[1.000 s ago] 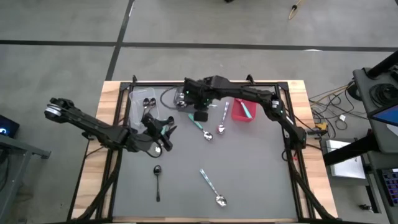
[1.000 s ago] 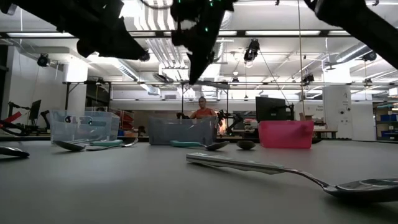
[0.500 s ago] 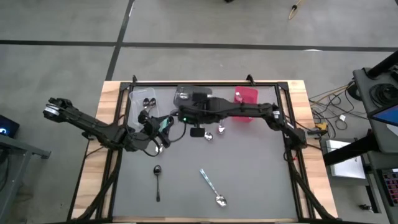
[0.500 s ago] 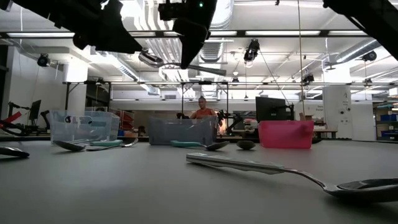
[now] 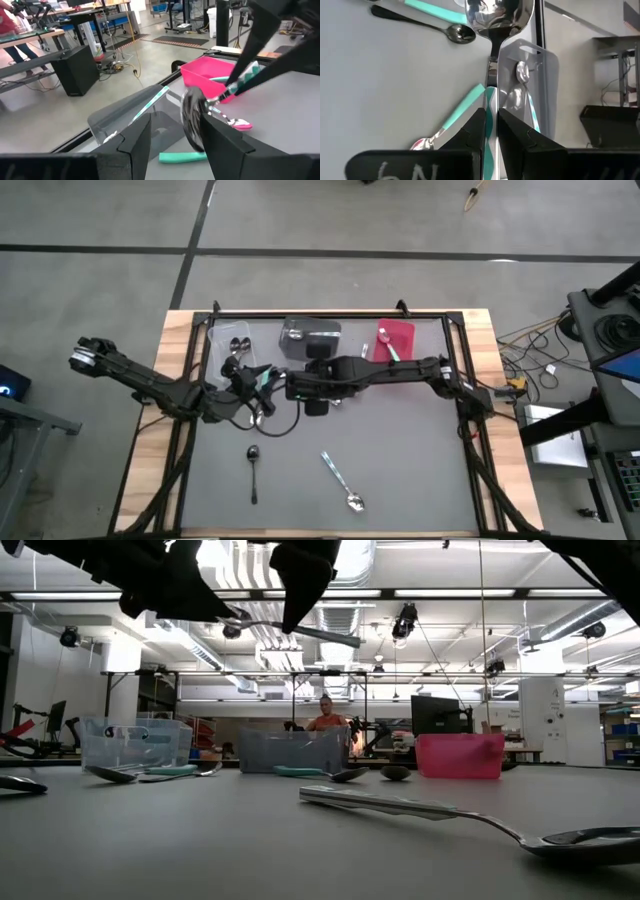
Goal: Sort silverware by color (type)
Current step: Put the middle blue patterned spoon into the black bin
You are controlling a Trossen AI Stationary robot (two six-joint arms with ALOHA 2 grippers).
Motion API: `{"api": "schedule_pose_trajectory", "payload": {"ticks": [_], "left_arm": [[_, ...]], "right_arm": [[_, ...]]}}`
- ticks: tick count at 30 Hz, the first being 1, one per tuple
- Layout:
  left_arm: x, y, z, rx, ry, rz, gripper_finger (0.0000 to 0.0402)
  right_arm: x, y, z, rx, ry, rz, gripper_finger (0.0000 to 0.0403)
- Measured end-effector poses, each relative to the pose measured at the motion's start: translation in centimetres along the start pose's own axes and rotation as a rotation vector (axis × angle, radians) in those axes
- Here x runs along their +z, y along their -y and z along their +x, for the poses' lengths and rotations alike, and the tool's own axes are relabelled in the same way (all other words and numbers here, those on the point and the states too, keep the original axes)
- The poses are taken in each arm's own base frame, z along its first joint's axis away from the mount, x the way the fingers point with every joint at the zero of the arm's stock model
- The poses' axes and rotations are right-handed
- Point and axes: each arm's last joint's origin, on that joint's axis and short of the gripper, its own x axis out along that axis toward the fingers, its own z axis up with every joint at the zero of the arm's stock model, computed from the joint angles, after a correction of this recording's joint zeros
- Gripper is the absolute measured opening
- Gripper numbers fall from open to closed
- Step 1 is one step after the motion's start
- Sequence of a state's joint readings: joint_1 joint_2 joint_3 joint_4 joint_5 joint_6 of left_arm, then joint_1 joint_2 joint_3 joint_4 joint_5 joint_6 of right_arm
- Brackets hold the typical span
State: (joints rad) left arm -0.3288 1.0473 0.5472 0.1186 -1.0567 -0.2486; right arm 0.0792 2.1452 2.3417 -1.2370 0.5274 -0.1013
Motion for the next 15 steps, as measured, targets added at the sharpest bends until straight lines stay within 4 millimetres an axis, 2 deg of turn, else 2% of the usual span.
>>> {"api": "schedule_pose_trajectory", "payload": {"ticks": [6, 15], "left_arm": [[0.33, 0.08, -0.01, -0.006, 0.019, -0.005, 0.013], [0.38, 0.1, -0.01, -0.009, 0.022, -0.02, 0.0018]], "right_arm": [[0.08, -0.43, -0.25, 0.004, 0.008, -0.007, 0.0028], [0.19, -0.37, -0.23, 0.002, 0.018, 0.004, 0.0028]]}}
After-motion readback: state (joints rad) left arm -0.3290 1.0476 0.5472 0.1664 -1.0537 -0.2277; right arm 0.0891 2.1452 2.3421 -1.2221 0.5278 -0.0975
